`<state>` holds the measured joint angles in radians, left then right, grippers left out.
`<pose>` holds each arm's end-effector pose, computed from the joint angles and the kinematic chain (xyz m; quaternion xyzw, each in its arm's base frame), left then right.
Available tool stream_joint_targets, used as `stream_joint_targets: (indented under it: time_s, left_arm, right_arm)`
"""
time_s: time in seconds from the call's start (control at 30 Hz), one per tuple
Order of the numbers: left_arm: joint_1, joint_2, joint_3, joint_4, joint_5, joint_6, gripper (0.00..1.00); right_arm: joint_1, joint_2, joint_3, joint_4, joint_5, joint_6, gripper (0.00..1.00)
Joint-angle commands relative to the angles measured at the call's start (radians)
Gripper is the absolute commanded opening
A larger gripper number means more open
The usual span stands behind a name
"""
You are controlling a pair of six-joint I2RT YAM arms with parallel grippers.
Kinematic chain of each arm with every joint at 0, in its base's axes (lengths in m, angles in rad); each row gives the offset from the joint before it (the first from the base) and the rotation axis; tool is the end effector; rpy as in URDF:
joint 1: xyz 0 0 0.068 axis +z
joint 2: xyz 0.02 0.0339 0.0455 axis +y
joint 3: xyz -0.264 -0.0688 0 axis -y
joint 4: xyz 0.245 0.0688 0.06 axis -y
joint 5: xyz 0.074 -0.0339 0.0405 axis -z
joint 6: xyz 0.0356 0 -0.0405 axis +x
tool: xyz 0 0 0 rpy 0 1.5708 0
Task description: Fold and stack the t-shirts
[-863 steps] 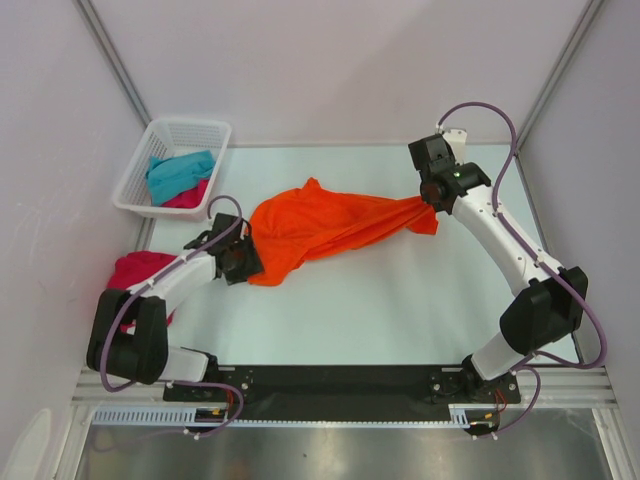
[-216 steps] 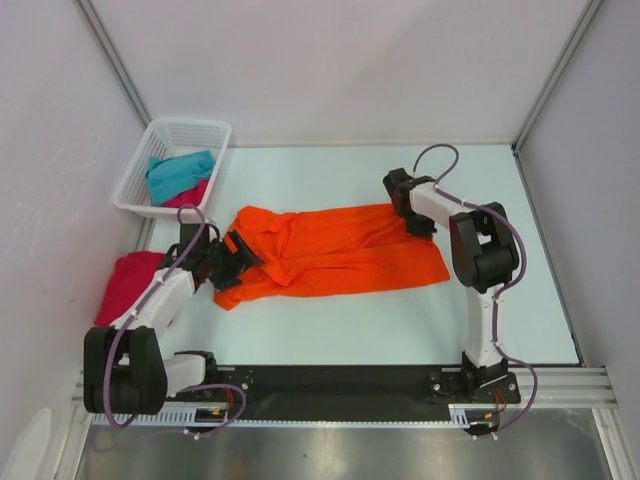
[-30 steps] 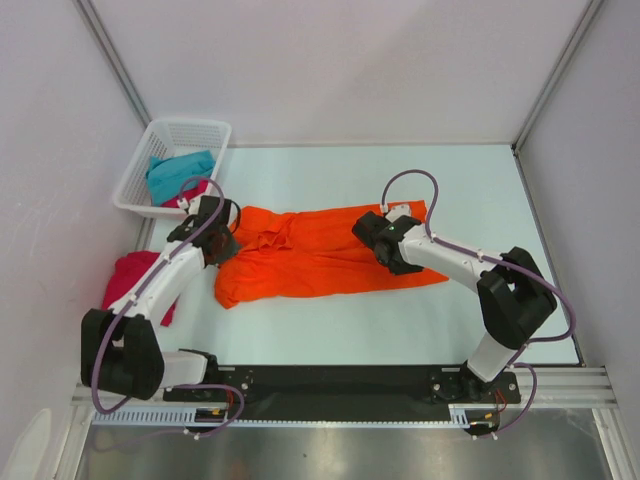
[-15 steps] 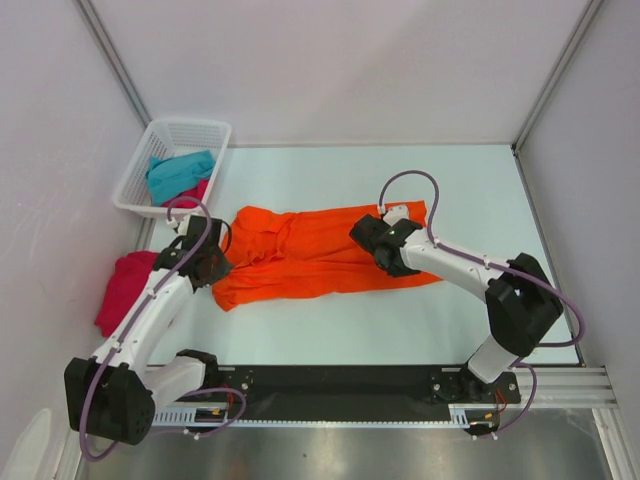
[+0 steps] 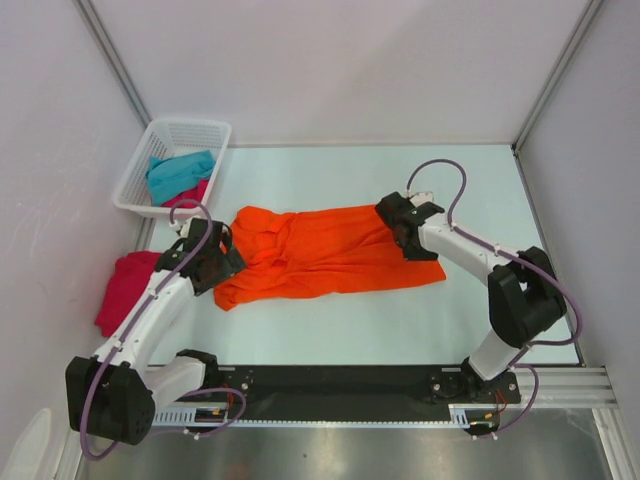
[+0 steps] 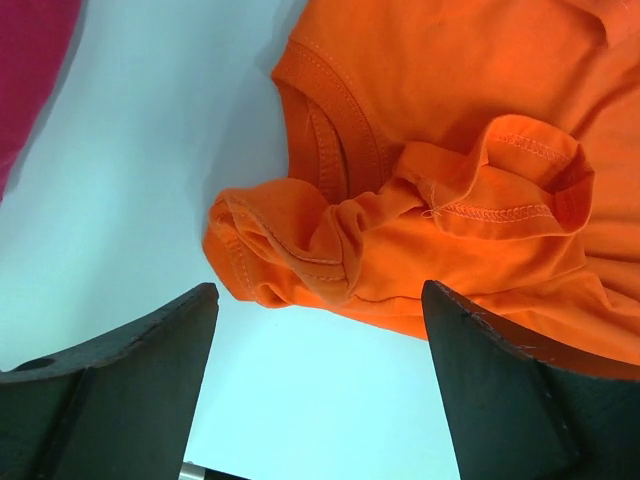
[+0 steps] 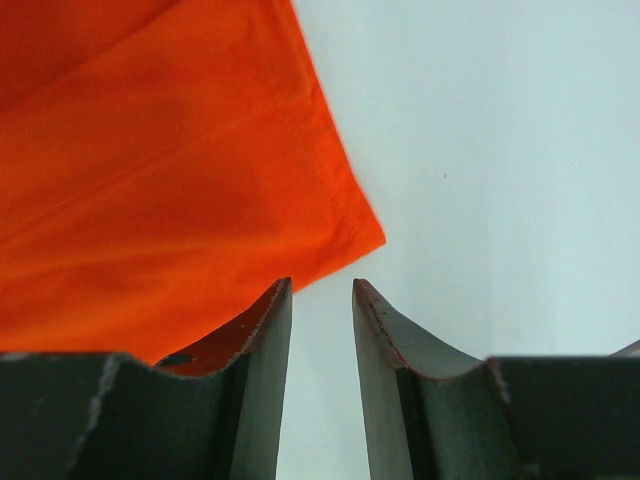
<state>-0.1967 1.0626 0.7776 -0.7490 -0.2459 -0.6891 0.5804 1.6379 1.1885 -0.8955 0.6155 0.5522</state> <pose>0.1969 -0.0304 0.2396 -0.2648 0.9201 -0.0060 0.2885 0.2684 0.1514 0.2241 0.0208 0.9473 -0.1964 0.2521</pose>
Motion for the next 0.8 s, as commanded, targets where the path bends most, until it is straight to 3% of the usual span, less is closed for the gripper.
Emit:
stream_joint_targets:
  time_s: [0.0, 0.4, 0.6, 0.77]
  left_arm:
    - [0.0, 0.025, -0.014, 0.083, 0.034, 0.01, 0.88]
    - [-0.041, 0.267, 0.162, 0.206, 0.088, 0.019, 0.88]
    - [-0.122, 0.283, 0.248, 0.177, 0.036, 0.01, 0.88]
    - [-0.127, 0.284, 0.27, 0.152, 0.028, 0.014, 0.88]
  right_arm:
    - [-0.047, 0.057, 0.103, 0.04, 0.009, -0.06, 0.37]
    - [-0.067, 0.155, 0.169, 0.03, 0.02, -0.077, 0.36]
    - [-0.057, 0.168, 0.161, 0.033, 0.029, -0.075, 0.36]
    - [-0.053, 0.174, 0.151, 0.038, 0.032, -0.075, 0.36]
